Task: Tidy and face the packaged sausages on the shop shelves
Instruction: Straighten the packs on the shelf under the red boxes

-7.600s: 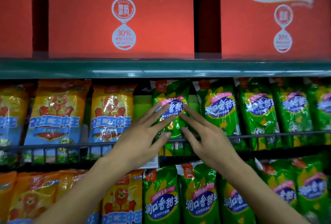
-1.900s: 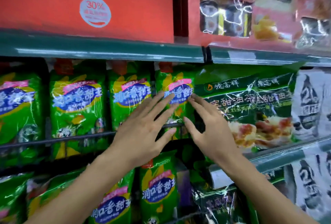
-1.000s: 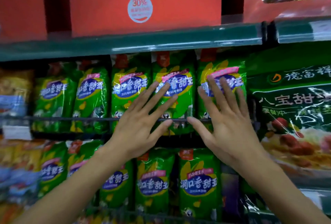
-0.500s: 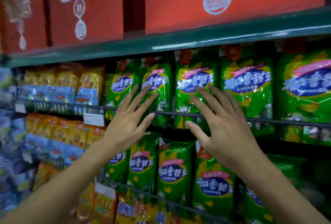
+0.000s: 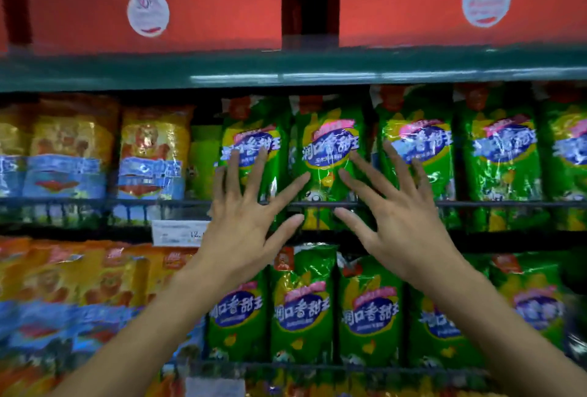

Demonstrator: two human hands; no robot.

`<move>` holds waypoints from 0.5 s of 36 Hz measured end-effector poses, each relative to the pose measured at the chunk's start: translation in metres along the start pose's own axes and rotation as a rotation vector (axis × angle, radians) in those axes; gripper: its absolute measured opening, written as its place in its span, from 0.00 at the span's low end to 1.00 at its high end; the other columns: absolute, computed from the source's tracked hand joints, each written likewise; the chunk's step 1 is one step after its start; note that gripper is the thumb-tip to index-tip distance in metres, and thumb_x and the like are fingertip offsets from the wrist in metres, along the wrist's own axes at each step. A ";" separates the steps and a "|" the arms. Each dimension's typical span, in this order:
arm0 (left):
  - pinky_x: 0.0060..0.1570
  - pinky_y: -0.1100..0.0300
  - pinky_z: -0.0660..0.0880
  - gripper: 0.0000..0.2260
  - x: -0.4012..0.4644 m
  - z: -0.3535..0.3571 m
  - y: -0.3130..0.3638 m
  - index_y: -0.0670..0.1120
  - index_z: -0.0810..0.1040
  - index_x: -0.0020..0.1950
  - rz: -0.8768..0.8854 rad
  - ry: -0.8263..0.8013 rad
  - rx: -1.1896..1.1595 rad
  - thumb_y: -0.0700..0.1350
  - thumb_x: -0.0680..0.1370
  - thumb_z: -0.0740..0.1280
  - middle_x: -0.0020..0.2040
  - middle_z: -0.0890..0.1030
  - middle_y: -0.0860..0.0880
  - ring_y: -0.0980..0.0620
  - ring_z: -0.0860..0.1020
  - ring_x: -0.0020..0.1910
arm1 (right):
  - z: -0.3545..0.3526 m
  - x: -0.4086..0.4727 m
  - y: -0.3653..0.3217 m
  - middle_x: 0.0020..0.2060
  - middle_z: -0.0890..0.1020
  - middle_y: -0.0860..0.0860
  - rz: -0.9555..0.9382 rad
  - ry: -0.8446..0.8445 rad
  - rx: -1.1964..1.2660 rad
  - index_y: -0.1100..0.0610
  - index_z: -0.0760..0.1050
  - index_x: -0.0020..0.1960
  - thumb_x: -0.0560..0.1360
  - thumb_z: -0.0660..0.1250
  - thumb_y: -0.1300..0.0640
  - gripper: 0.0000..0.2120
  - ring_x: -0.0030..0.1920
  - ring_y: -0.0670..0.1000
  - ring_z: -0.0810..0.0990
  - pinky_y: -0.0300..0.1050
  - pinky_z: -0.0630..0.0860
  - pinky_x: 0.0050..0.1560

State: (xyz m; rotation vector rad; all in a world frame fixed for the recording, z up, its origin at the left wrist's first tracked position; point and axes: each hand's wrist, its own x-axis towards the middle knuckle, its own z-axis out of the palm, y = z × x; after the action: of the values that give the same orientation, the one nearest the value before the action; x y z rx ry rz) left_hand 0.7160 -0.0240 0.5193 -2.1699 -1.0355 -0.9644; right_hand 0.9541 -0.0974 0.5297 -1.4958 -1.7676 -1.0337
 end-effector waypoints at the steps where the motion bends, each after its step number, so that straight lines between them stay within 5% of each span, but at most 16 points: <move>1: 0.78 0.32 0.41 0.25 0.000 0.000 0.002 0.72 0.41 0.79 0.011 -0.001 -0.016 0.69 0.82 0.42 0.84 0.37 0.48 0.36 0.32 0.80 | 0.000 -0.001 -0.001 0.81 0.62 0.44 0.006 -0.009 0.001 0.45 0.66 0.79 0.81 0.49 0.32 0.32 0.83 0.58 0.47 0.71 0.51 0.78; 8: 0.77 0.30 0.42 0.23 0.006 0.004 0.007 0.72 0.49 0.79 0.053 -0.010 0.006 0.68 0.83 0.44 0.85 0.48 0.53 0.35 0.36 0.81 | -0.002 -0.010 -0.001 0.82 0.56 0.43 0.044 -0.042 0.050 0.44 0.59 0.81 0.82 0.51 0.33 0.31 0.83 0.52 0.42 0.66 0.46 0.80; 18: 0.79 0.39 0.39 0.27 -0.008 0.000 0.012 0.62 0.58 0.82 0.065 -0.033 -0.071 0.65 0.83 0.50 0.83 0.57 0.52 0.40 0.42 0.83 | -0.003 -0.049 -0.002 0.77 0.69 0.50 0.031 0.067 0.226 0.53 0.68 0.78 0.81 0.61 0.42 0.28 0.80 0.54 0.60 0.55 0.48 0.82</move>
State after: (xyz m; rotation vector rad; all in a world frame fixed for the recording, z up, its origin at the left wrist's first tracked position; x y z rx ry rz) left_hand 0.7220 -0.0344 0.5111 -2.2701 -0.9535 -0.9521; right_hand 0.9614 -0.1250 0.4899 -1.3296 -1.7446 -0.8288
